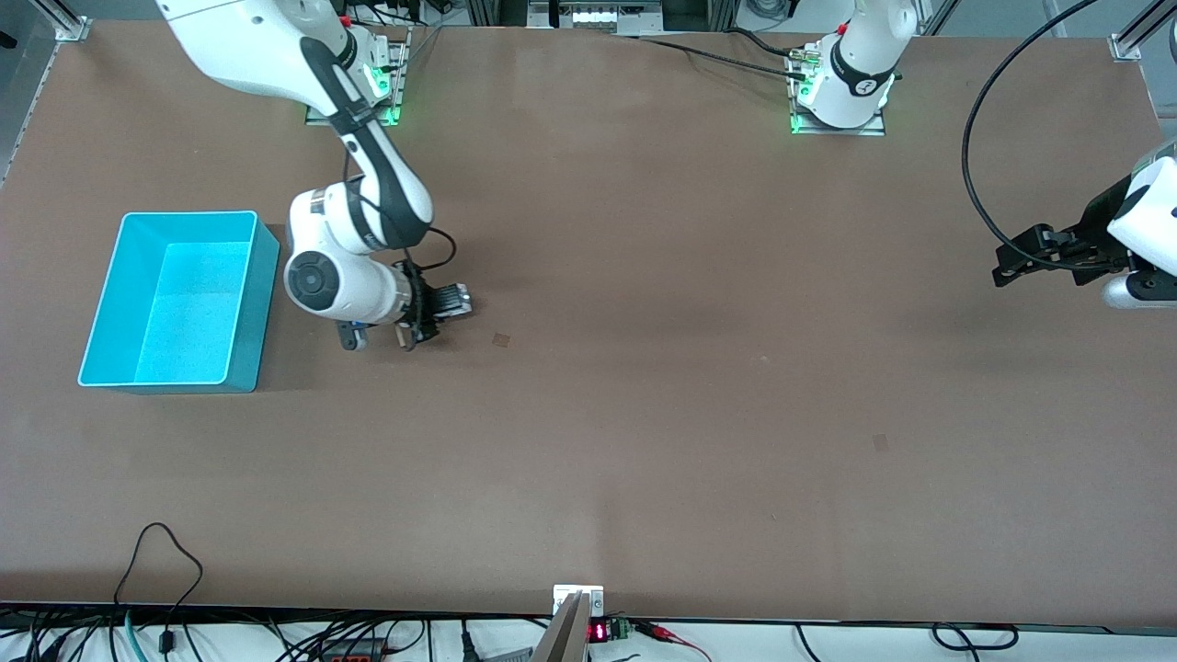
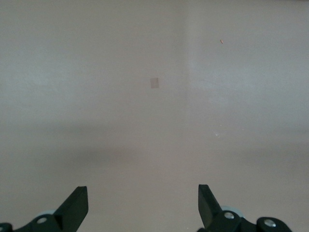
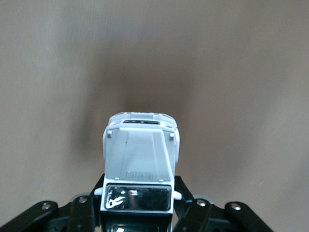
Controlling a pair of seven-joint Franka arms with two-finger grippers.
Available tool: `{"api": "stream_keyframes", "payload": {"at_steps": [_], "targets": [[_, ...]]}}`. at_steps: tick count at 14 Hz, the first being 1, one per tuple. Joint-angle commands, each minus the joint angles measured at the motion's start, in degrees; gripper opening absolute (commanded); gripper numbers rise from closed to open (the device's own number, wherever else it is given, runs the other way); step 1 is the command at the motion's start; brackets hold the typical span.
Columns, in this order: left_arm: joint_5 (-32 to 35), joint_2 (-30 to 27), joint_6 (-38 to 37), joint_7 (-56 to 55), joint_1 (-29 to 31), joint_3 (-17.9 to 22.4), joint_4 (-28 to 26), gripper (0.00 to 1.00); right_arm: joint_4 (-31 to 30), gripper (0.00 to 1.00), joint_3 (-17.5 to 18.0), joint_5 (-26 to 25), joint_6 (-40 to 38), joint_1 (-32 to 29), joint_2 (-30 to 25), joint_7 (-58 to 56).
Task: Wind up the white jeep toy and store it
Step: 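Carry the jeep over the cyan bin with the right gripper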
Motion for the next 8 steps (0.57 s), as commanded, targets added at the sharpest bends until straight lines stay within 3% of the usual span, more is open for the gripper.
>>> {"api": "stream_keyframes", "payload": {"at_steps": [1,8], "targets": [[-0.70,-0.70,-0.41,1.33,0.39,-0.16,-0.06,1.00,-1.12,0.10,0.75,-1.53,-6.73,-6.20,-5.62,-9.94],[-0.88,-0.70,-0.59,1.33,0.39,-0.16,-0.15,1.00,-0.86,0.10,0.84,-9.52,-17.83,-22.55,-14.77,-45.70]]}}
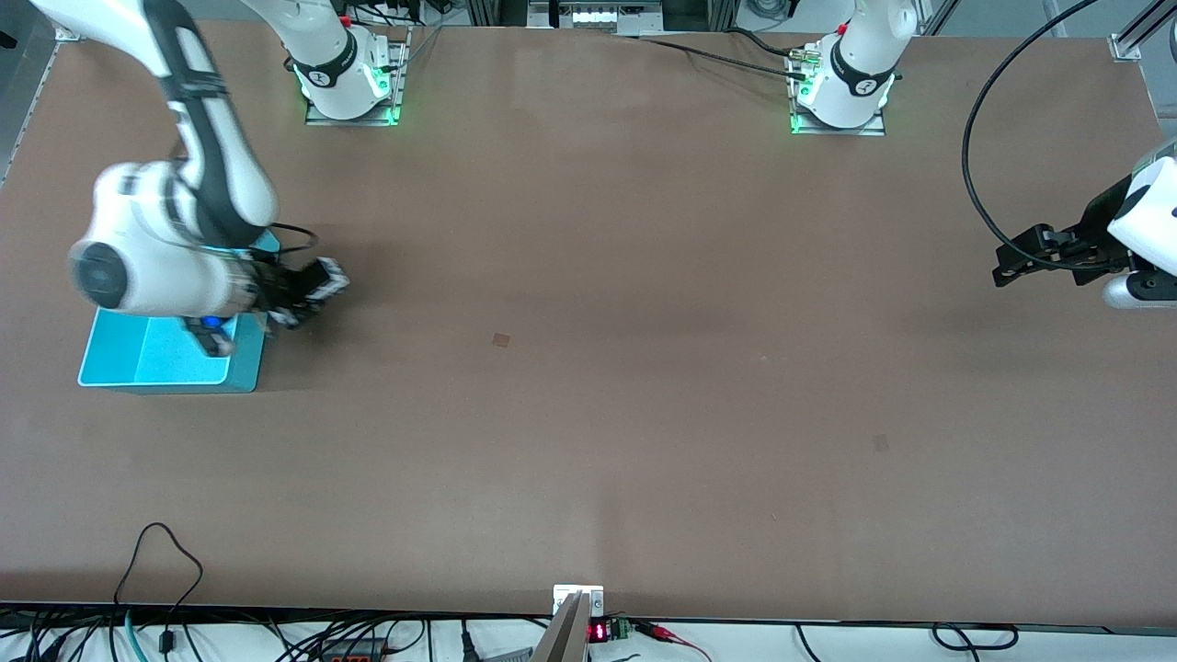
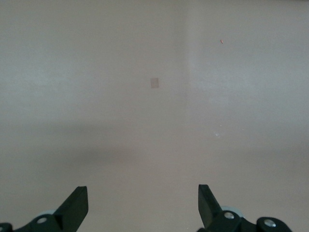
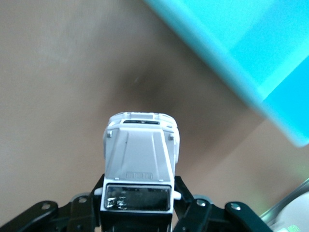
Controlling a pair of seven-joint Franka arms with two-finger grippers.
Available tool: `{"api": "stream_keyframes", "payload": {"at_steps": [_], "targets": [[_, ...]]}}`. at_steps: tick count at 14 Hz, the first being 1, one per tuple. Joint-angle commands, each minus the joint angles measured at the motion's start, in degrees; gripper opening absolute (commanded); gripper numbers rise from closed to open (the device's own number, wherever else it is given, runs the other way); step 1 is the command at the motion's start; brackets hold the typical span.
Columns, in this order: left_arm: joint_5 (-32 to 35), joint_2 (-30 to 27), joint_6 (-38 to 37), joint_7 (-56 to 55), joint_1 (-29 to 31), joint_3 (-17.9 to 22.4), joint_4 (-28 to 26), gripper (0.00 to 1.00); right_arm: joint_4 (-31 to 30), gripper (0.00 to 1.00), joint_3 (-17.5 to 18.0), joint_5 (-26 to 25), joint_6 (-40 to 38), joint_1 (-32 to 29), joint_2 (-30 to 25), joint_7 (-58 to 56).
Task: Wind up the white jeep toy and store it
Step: 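Carry the jeep over the cyan bin with the right gripper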
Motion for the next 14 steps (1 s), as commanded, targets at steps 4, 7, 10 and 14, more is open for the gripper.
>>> {"api": "stream_keyframes", "payload": {"at_steps": [4,7,10,14], "targets": [[-0.88,-0.70,-0.59,1.33,0.38,-0.16,-0.15,1.00,-0.54,0.10,1.24,-9.31,-4.02,-10.44,-6.15,-34.17],[-0.88,-0.78,-0.59,1.33,0.38,-0.16,-0.15,1.00,-0.27,0.10,1.24,-10.74,-3.15,-16.51,-5.27,-49.76],[-0.88,-0.78,-0.59,1.33,0.38,-0.16,-0.15,1.00,-0.27,0.10,1.24,-13.64,1.68,-18.98,-2.64,-56.03],[-0.88,-0.78,-0.59,1.33,0.30,-0.16,-0.15,1.00,-0.27,0.10,1.42,-13.64,7.23,-19.16,1.49,-57.44]]}}
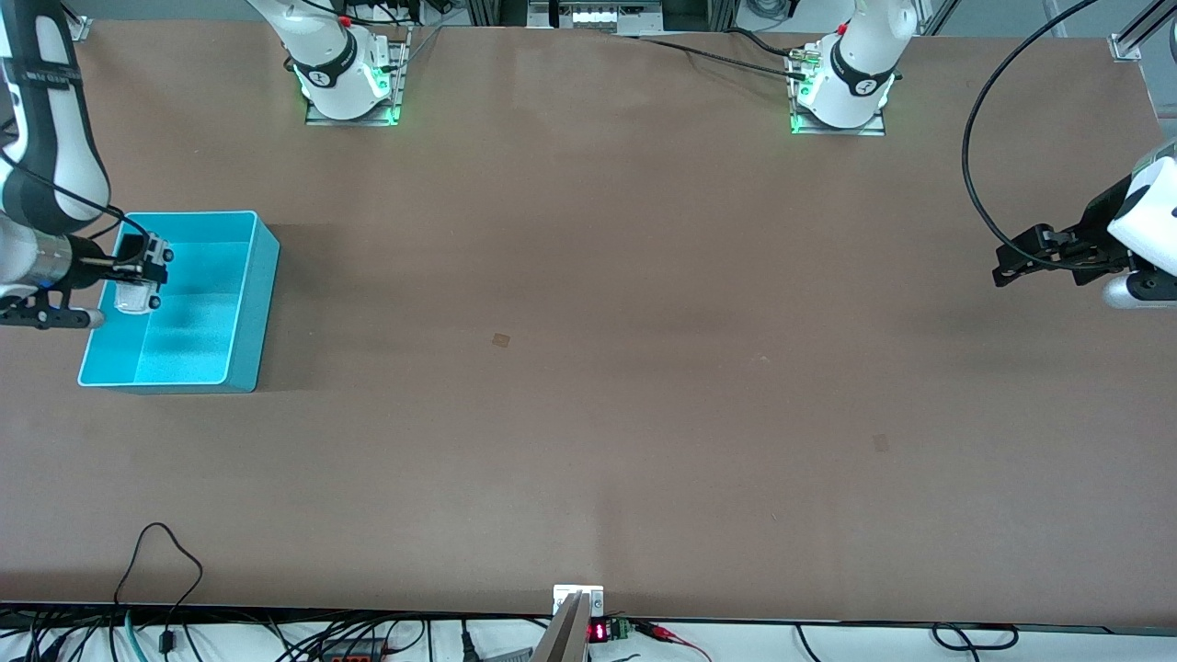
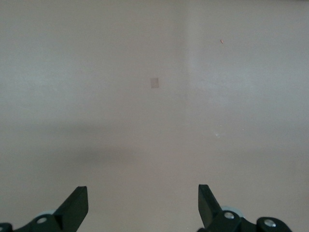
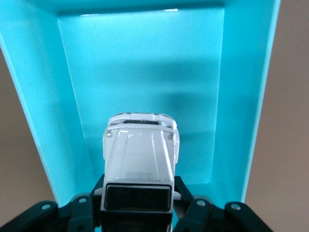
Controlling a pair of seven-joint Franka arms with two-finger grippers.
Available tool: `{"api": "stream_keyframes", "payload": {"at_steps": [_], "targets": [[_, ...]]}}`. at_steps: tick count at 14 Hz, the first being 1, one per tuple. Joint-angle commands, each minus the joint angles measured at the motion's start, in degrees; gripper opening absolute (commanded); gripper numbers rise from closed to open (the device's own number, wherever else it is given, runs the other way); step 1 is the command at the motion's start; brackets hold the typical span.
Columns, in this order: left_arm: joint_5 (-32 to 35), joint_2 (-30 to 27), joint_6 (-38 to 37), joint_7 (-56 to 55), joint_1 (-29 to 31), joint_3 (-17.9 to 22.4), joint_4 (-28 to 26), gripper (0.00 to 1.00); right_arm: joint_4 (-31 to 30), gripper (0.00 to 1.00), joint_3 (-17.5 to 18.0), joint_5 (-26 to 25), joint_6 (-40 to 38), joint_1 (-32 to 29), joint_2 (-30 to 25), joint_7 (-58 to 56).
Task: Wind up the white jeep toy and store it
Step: 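Carry the jeep over the cyan bin with the right gripper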
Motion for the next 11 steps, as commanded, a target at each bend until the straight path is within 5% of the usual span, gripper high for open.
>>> {"api": "stream_keyframes", "payload": {"at_steps": [1,11], "targets": [[-0.88,-0.78,-0.59,1.40,0.30,-0.24,-0.15,1.00,0.13,0.10,1.06,-1.13,1.99,-0.60,1.78,-1.27],[-0.88,-0.70,-0.42,1.31,0.30,-0.15,-0.24,1.00,-0.05,0.12,1.86,-1.31,9.72,-0.42,9.77,-4.71]]}}
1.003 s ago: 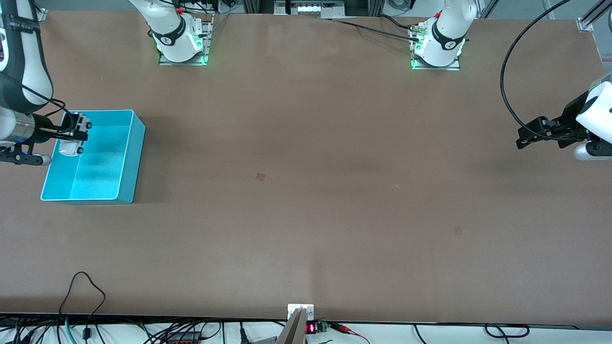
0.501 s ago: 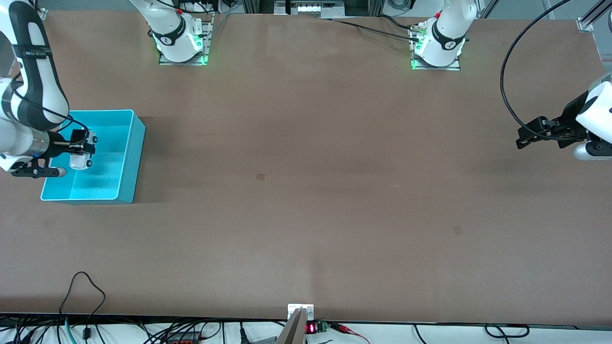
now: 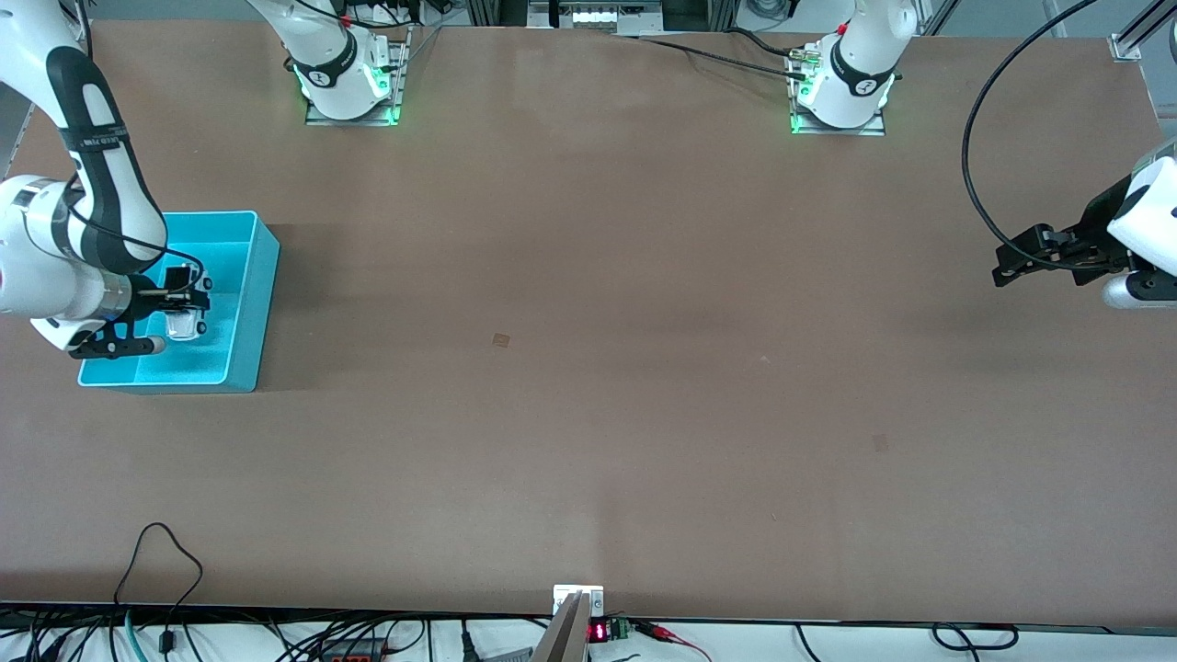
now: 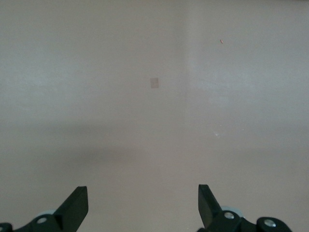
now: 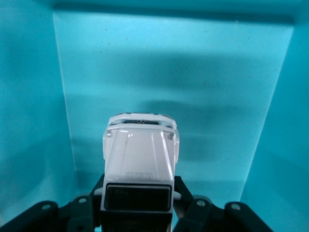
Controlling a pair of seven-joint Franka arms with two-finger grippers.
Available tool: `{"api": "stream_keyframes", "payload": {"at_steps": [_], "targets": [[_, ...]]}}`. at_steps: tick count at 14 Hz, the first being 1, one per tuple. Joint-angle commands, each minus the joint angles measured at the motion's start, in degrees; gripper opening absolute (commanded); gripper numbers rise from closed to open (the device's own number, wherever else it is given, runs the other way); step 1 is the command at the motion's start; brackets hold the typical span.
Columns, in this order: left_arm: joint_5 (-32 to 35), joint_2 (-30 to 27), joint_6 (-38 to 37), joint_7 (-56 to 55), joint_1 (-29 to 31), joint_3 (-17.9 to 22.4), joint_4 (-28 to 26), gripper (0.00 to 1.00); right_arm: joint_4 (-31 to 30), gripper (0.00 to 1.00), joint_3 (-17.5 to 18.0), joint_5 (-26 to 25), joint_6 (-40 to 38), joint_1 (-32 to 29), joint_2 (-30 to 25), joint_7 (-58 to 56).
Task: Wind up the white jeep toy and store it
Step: 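Lower the jeep into the bin and open the right gripper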
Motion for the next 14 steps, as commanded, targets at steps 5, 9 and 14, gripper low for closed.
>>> {"api": "stream_keyframes", "payload": {"at_steps": [5,9,14], "targets": [[-0.88,-0.43,-0.41,1.28,0.48,0.12,-0.32,1.00,0.08,0.23,0.56,-0.99,1.96,-0.50,2.85,-0.51],[-0.88,-0.52,-0.68,0.84,0.57,0.56,-0.24,1.00,0.16,0.64,0.56,-0.99,2.75,-0.50,4.17,-0.24],[-0.88,-0.70,-0.77,1.36,1.18,0.56,-0.06,1.00,0.25,1.00,0.56,-0.99,2.58,-0.50,3.74,-0.24]]}}
